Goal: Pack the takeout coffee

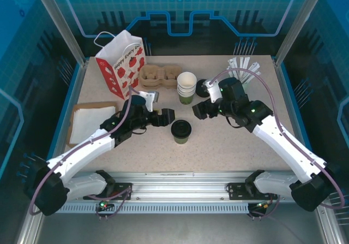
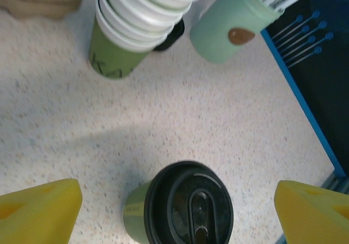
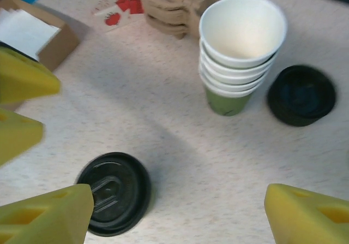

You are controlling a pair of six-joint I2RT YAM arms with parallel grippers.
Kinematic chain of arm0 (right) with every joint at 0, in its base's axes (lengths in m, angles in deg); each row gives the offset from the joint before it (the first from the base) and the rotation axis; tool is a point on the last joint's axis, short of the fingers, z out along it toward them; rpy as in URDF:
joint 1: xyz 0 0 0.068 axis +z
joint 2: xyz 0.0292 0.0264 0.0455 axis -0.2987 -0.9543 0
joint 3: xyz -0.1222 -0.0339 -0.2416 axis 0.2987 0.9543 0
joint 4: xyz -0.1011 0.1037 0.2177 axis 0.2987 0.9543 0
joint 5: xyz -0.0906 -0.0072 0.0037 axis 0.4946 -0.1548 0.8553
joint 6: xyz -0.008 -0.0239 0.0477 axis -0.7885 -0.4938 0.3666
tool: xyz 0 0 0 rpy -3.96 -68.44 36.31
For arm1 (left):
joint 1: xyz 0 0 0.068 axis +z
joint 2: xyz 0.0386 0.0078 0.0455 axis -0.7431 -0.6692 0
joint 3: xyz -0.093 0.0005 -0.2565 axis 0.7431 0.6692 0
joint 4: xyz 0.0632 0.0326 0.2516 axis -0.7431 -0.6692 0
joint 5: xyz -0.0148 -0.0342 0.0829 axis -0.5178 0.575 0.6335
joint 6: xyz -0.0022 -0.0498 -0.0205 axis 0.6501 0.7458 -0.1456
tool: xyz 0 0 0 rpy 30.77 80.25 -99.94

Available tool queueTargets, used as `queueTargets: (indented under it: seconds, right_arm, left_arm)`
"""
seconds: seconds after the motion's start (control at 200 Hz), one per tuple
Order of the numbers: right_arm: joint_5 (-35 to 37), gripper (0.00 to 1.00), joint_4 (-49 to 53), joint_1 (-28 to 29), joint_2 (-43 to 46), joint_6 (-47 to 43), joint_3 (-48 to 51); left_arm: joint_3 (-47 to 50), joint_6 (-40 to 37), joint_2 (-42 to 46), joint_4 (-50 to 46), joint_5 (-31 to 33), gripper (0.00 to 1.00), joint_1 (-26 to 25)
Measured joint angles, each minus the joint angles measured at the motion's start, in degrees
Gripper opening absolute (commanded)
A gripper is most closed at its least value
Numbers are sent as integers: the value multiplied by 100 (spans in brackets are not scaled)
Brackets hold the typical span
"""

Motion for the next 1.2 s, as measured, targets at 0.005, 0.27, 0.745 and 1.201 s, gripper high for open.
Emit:
queueTargets:
  seconds: [0.005,0.27,0.745,1.201]
  right_arm:
    - [22,84,2,9,-2,-15,-9]
    - [1073,85,146,155,-260,-507,-328]
    - [-2083,96,-442,-407,-929,723,870]
    - [-2872,97,-776,-586,-879,1333,1541]
  left_arm:
    - [0,-4,7,7,11,95,0]
    - [-4,-393,170,205,240,99,4]
    - [-407,-564,120,-807,682,99,267]
    - [509,474,129,-625,-1628,96,1255]
